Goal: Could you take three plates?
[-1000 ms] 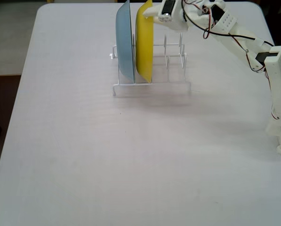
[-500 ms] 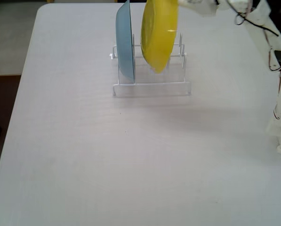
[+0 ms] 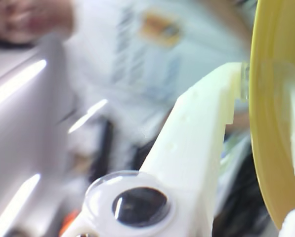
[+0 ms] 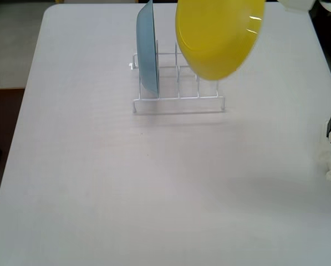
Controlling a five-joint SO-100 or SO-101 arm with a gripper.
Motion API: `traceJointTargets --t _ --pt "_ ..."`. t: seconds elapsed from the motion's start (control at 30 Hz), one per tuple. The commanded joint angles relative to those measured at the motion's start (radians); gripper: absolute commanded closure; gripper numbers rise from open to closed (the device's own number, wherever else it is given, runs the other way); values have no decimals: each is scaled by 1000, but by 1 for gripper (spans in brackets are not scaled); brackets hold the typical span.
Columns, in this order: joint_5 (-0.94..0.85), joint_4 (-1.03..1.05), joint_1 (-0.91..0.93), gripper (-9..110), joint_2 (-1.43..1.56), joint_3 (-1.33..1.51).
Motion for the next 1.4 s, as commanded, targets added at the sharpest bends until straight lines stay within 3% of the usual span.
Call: traceJointTargets --t 0.0,0.27,0.57,0.87,1.37 --pt "64 -32 -123 102 97 5" --pt "83 -443 -354 102 114 252" --pt "98 -885 -425 102 21 456" --pt "121 -1098 -410 102 -141 456" --pt "167 -1253 -334 102 -302 456"
